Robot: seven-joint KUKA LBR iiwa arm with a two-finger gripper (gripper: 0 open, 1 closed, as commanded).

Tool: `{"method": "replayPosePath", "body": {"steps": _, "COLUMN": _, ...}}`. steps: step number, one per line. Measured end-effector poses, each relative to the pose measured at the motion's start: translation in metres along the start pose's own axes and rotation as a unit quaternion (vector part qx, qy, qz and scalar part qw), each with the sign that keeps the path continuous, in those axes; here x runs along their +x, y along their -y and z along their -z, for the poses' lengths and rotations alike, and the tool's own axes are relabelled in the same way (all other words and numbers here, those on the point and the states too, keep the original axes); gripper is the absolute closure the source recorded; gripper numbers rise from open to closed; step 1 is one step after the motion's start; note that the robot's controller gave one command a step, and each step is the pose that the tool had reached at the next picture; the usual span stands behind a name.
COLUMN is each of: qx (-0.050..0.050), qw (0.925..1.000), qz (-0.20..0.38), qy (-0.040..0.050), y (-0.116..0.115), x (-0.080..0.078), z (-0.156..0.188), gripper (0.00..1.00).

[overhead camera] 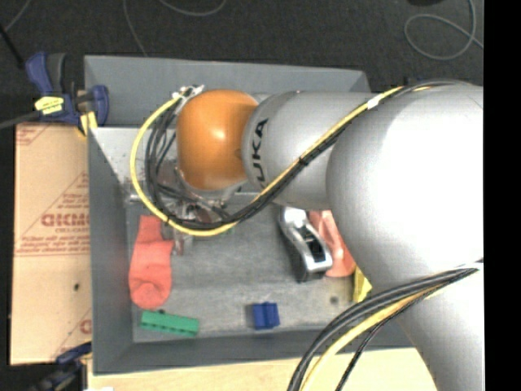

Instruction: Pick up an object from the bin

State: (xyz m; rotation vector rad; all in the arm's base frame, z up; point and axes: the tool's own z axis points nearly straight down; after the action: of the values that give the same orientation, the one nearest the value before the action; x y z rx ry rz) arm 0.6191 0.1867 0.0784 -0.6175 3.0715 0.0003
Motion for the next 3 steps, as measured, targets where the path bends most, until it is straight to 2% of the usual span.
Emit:
{"method": "replayPosePath", "body": {"steps": 1, "qx": 0.000, "qw": 1.0000, "qz": -0.001, "qy": -0.0001, "y": 0.000, "x": 0.000, "z": 0.000, "gripper": 1.00}}
{"method": "replayPosePath", "body": {"steps": 2, "qx": -0.001, "qw": 1.0000, "qz": -0.004, "qy": -0.0027, "y": -0.006, "x": 0.003, "z": 0.046, "gripper": 1.00}}
{"method": "replayPosePath", "body": {"steps": 3, "qx": 0.000, "qw": 0.9999, "qz": -0.010, "qy": 0.0054, "y": -0.004, "x": -0.003, "z": 0.077, "gripper": 1.00}}
